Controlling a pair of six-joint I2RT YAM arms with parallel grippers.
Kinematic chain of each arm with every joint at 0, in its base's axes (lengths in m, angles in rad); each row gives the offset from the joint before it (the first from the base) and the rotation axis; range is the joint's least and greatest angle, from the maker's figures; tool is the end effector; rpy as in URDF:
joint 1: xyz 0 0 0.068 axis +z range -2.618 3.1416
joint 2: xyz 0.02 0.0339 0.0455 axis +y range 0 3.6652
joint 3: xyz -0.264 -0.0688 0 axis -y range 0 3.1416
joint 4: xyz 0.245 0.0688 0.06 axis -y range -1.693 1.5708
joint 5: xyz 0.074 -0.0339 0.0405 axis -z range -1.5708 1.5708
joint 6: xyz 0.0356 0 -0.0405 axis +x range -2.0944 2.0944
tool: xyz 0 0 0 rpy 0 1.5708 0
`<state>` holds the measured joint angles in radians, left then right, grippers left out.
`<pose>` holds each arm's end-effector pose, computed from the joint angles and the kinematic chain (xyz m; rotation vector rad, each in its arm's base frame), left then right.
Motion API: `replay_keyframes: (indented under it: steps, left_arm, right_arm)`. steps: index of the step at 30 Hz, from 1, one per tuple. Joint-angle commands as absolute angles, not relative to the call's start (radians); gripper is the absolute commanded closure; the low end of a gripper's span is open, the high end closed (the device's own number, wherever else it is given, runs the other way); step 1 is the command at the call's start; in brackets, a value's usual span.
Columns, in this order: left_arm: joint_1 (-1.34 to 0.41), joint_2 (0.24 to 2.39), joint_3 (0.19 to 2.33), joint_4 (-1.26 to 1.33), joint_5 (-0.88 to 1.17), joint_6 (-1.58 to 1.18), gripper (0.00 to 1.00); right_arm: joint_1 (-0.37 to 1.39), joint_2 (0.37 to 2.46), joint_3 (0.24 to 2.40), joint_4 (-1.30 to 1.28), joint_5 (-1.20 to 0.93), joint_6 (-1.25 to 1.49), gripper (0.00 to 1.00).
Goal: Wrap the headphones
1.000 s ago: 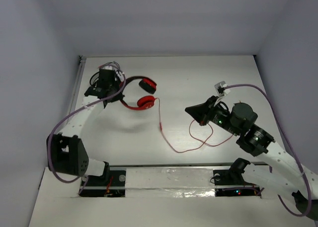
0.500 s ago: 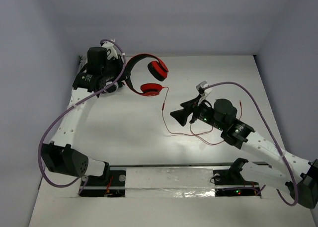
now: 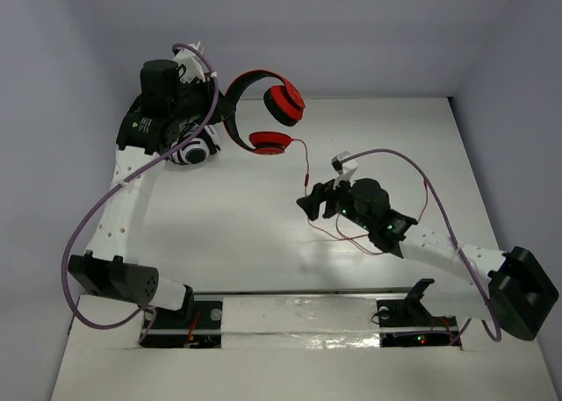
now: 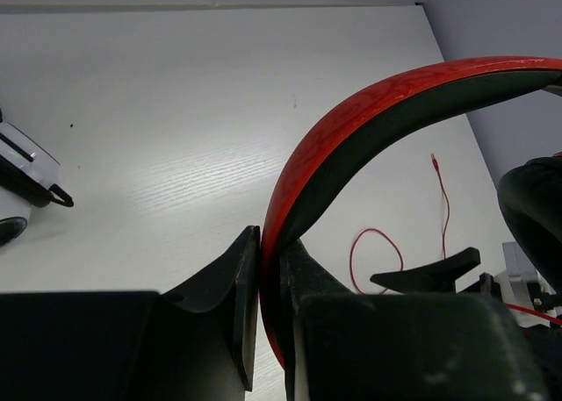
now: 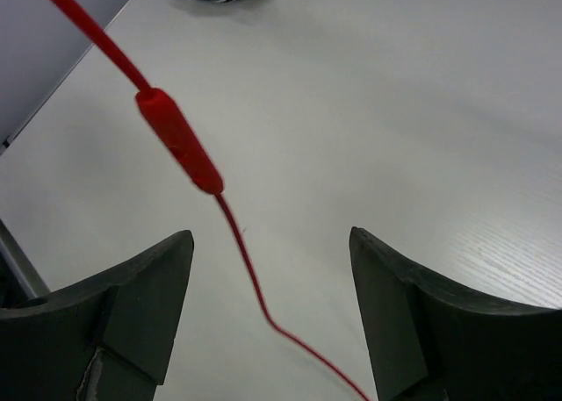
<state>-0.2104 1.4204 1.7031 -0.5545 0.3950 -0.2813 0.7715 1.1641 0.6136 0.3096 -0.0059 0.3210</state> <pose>0.2924 -0.0765 0.4718 0.2164 1.8674 -0.7042 0.1878 0.1830 0.2528 -0.4246 1.8333 0.7712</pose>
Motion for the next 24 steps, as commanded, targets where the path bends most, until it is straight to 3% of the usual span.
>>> replay_keyframes:
  steps: [1,8,13,24]
  left_arm:
    - [-0.213,1.404,1.767,-0.529,0.457,-0.305,1.00]
    - [-0.213,1.411,1.801,-0.529,0.463,-0.321,1.00]
    - [-0.213,1.445,1.888,-0.554,0.469,-0.336,1.00]
    - [-0.143,1.528,2.166,-0.575,0.560,-0.417,1.00]
  right_arm:
    - [0.750,1.167,0.627,0.426,0.081,0.310,0.23]
    - [0.727,1.274,0.644,0.453,-0.007,0.316,0.24]
    - [0.727,1.330,0.621,0.528,-0.028,0.354,0.36]
    - [0.718,1.404,0.585,0.612,-0.011,0.406,0.44]
